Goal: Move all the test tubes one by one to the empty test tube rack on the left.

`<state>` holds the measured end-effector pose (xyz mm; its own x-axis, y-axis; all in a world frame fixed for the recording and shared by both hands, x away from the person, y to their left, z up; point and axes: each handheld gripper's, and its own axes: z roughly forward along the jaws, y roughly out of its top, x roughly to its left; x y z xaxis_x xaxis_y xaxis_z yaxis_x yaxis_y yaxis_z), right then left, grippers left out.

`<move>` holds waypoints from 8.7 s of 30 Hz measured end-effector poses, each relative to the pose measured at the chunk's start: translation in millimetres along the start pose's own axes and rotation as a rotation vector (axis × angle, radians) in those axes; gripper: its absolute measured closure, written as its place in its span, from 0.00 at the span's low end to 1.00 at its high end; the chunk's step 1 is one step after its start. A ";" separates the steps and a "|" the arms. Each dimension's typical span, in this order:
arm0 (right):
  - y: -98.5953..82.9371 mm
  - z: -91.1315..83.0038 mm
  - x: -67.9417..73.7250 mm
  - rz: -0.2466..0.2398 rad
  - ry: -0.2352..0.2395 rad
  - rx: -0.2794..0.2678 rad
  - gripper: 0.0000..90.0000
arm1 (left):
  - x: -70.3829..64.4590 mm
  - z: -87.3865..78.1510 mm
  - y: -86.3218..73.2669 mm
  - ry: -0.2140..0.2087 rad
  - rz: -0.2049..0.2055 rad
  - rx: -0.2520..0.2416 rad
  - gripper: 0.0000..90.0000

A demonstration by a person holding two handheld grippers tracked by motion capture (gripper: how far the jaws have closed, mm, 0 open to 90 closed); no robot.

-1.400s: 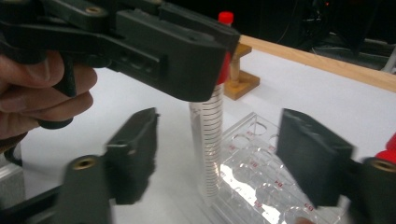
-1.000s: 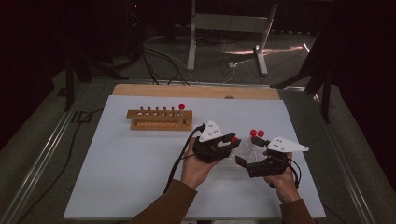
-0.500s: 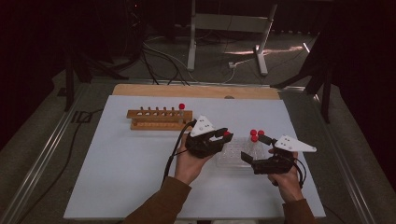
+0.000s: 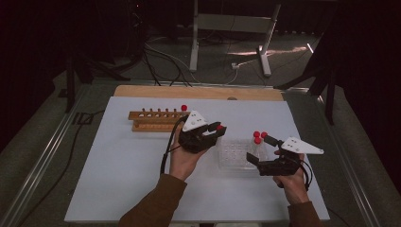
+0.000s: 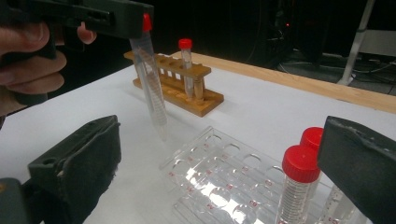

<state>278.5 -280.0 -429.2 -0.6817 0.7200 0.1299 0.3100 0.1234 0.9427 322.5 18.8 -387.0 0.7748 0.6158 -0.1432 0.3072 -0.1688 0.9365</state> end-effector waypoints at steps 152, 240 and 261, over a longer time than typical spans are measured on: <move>-13.4 -2.0 -17.9 0.017 -0.117 0.048 0.00 | 116.1 -48.2 -43.9 0.404 -0.243 -0.032 0.01; 8.1 -3.1 0.4 -0.048 -0.203 -0.012 0.82 | 59.5 -83.0 -61.4 0.250 -0.166 -0.084 0.01; 12.5 17.2 36.9 -0.099 -0.033 0.050 0.82 | 36.0 -70.1 -52.4 0.156 -0.151 -0.082 0.01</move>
<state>268.6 -240.2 -417.9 -0.6886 0.7247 0.0254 0.2754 0.2289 0.9337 295.6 103.8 -418.8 0.6266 0.7420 -0.2384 0.3625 -0.0067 0.9320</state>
